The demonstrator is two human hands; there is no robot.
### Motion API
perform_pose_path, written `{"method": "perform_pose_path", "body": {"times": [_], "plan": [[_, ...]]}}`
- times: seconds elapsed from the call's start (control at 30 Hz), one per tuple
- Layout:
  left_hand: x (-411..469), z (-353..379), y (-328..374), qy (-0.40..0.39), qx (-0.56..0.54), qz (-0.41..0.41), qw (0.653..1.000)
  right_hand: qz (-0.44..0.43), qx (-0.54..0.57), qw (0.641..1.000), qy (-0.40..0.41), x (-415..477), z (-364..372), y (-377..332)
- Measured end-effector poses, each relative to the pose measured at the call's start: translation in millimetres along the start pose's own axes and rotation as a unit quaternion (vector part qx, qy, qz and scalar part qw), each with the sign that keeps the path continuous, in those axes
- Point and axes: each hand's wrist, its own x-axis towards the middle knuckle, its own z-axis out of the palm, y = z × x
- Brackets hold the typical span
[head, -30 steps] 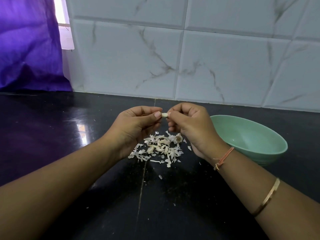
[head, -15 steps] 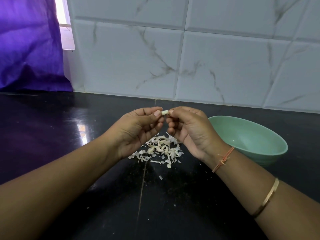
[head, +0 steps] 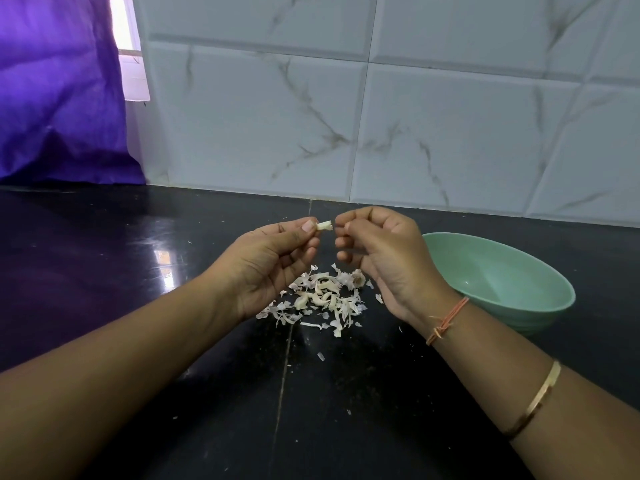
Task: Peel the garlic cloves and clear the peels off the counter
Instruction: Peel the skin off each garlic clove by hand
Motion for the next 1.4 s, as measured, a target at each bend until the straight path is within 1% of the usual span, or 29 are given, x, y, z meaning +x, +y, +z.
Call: {"method": "perform_pose_path", "body": {"times": [0.07, 0.17, 0.33, 0.43, 0.6, 0.77, 1.0, 1.07, 1.1, 1.17, 1.23, 1.27, 1.33, 1.4], "plan": [[0, 0, 0, 0.001, 0.005, 0.005, 1.000, 0.007, 0.015, 1.000, -0.010, 0, -1, -1], [-1, 0, -2, -0.006, 0.017, 0.011, 1.000, 0.007, -0.011, 0.999, -0.036, -2, -1, 1], [-2, -1, -3, -0.006, 0.058, 0.022, 0.998, -0.023, -0.034, 0.998, -0.037, -1, -1, 2], [-1, -1, -3, -0.026, 0.059, 0.001, 0.998, -0.035, -0.038, 0.998, -0.044, 0, 0, 3], [-1, -2, 1, -0.047, 0.041, -0.026, 0.998, -0.025, 0.001, 0.997, -0.076, 0, -1, 3], [-2, -3, 4, -0.062, 0.021, -0.062, 0.996, -0.043, -0.006, 0.994, -0.095, 0, -2, 3], [-2, -4, 8, -0.076, -0.004, -0.087, 0.993, -0.019, 0.030, 0.993, -0.110, 0, -1, 4], [-3, -2, 7, -0.079, 0.000, -0.077, 0.994, -0.004, 0.040, 0.993, -0.107, 0, -1, 5], [-3, -1, 5, -0.075, 0.021, -0.057, 0.995, 0.000, 0.034, 0.994, -0.100, 0, -1, 5], [-1, 0, -1, -0.043, 0.100, 0.017, 0.994, -0.012, -0.015, 0.997, -0.071, -1, 0, 6], [0, -2, -6, -0.003, 0.191, 0.116, 0.975, -0.055, -0.107, 0.992, -0.034, -2, 0, 8], [1, -3, -8, 0.019, 0.247, 0.166, 0.955, -0.078, -0.151, 0.985, -0.017, -1, 0, 8], [2, -6, -8, 0.064, 0.372, 0.252, 0.891, -0.107, -0.201, 0.974, 0.007, -2, 1, 9], [1, -6, -8, 0.091, 0.456, 0.321, 0.825, -0.120, -0.216, 0.969, 0.025, -3, 3, 7]]}}
